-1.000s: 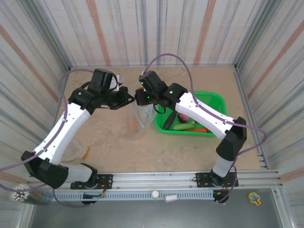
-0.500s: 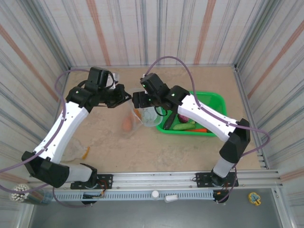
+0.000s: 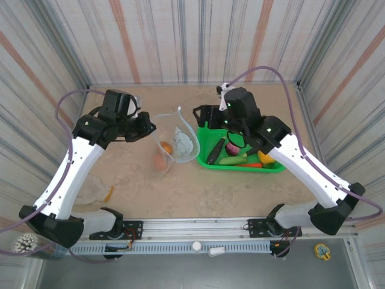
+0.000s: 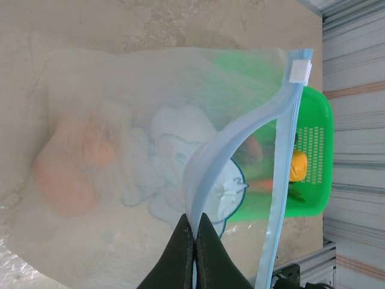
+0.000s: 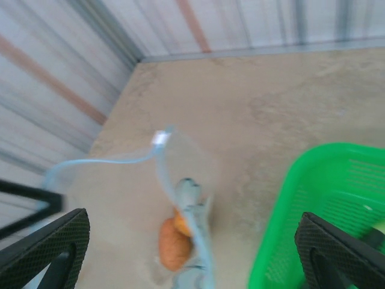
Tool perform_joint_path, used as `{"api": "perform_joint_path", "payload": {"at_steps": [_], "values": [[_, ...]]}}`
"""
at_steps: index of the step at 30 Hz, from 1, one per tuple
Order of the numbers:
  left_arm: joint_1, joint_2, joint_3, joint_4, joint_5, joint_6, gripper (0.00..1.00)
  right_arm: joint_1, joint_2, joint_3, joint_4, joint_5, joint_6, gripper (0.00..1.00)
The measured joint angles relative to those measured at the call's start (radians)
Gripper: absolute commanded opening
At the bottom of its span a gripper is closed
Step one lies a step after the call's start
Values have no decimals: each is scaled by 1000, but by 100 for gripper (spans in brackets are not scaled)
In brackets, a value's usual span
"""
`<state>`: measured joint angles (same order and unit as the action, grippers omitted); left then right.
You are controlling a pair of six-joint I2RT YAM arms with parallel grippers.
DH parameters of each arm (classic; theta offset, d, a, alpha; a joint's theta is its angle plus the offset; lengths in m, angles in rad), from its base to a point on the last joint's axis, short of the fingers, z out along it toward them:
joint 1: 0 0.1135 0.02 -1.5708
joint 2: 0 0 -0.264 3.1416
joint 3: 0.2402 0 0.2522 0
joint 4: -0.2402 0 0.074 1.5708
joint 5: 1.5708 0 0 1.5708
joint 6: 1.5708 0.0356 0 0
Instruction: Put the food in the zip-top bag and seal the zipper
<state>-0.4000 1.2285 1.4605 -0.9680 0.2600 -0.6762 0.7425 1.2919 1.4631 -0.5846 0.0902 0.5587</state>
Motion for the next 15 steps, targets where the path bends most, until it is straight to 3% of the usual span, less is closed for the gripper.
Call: {"api": "perform_joint_path", "payload": {"at_steps": [9,15], "values": [[0,-56,27,-78,-37,19,0,-240,-97,-308,-81,-46,2,92],[0,-85,-34,-51,-37,-10,0,-297,-37,-377,-163,4,9,96]]}}
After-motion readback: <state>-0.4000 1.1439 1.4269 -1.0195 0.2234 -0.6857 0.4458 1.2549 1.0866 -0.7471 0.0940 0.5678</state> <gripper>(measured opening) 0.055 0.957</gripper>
